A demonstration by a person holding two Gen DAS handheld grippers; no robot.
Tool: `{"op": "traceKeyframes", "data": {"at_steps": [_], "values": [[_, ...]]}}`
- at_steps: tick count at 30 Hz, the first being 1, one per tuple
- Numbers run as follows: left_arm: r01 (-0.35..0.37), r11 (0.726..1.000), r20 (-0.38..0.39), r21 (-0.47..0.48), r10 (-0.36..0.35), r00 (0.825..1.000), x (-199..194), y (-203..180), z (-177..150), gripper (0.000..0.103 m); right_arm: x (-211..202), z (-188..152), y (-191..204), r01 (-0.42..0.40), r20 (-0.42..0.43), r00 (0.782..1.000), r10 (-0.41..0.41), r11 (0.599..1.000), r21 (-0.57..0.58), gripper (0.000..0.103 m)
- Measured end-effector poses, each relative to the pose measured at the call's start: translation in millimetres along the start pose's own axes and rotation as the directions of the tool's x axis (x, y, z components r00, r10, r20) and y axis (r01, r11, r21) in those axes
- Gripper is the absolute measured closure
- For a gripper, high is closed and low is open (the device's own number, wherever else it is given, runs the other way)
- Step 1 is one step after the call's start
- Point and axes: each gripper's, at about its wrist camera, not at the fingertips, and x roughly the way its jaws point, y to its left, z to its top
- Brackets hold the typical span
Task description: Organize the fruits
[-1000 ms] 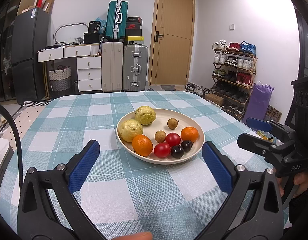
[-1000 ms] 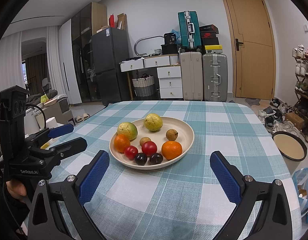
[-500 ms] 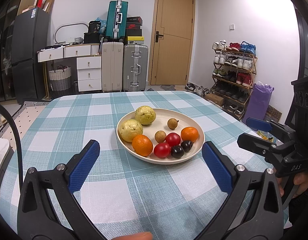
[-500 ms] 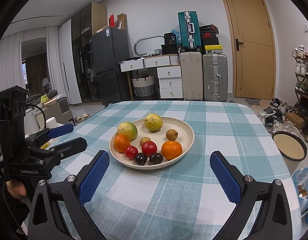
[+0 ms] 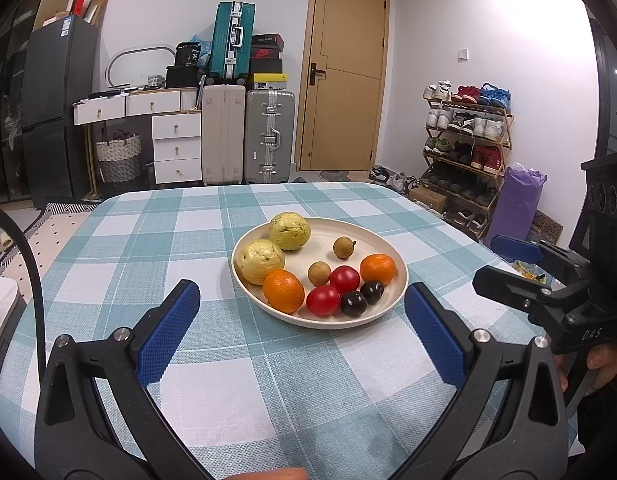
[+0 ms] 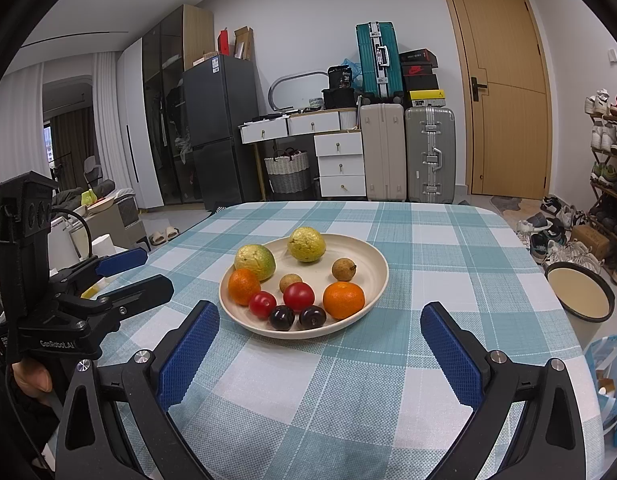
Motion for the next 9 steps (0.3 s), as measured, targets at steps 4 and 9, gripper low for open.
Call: {"op": "traceKeyframes", "data": {"at_steps": [4, 9], "values": [[-0.012, 1.000, -0.006, -0.012, 0.011, 1.000, 0.9, 1.7, -1.5, 0.001, 0.1, 0.0, 0.0, 0.001, 0.000, 1.000, -0.001, 1.000, -0.001, 0.000], [-0.015, 1.000, -0.006, -0.017, 0.015, 1.000, 0.8, 2.7, -2.3, 0.001, 0.0, -0.1, 0.0, 0.000, 0.000, 1.000, 0.000, 1.000, -0.001, 0.000]]}}
